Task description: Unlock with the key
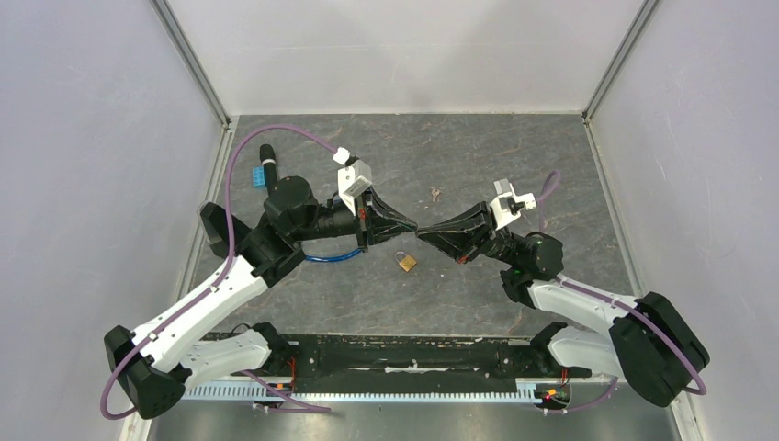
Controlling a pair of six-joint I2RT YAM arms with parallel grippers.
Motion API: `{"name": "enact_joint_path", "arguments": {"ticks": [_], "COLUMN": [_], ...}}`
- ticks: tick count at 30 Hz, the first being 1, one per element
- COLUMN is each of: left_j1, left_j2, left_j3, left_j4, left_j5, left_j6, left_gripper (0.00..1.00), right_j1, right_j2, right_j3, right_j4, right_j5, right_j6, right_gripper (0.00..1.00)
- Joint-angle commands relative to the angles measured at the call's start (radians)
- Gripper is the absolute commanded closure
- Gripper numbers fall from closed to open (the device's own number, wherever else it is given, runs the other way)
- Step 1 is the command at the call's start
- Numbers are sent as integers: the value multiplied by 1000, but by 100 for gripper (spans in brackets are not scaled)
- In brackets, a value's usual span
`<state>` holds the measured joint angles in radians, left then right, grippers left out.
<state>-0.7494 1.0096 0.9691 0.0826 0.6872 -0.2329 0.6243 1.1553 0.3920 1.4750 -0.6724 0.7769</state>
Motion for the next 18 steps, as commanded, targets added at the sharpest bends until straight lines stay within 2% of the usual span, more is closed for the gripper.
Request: {"name": "enact_joint_path", "arguments": {"ticks": [1, 6, 9, 16, 18], "left_j1": [-2, -2, -2, -2, -2], "left_j2": [-6, -21, -30, -22, -16], "left_j3": [-9, -21, -24, -34, -35], "left_j4": [28, 17, 9, 47, 55], "left_j5": [2, -41, -69, -54, -54], "left_j6": [-34, -31, -32, -55, -59], "left_gripper": [98, 95, 98, 98, 98], "right_j1": [2, -4, -13, -17, -16], "right_j2": [1, 1, -10, -16, -15], "right_j3": [25, 23, 13, 12, 12], "right_j4": [61, 22, -5, 9, 18], "right_j5": [-6, -12, 5, 4, 5], "right_j6": [17, 28, 27, 36, 42], "right_gripper": [100, 100, 100, 100, 96]}}
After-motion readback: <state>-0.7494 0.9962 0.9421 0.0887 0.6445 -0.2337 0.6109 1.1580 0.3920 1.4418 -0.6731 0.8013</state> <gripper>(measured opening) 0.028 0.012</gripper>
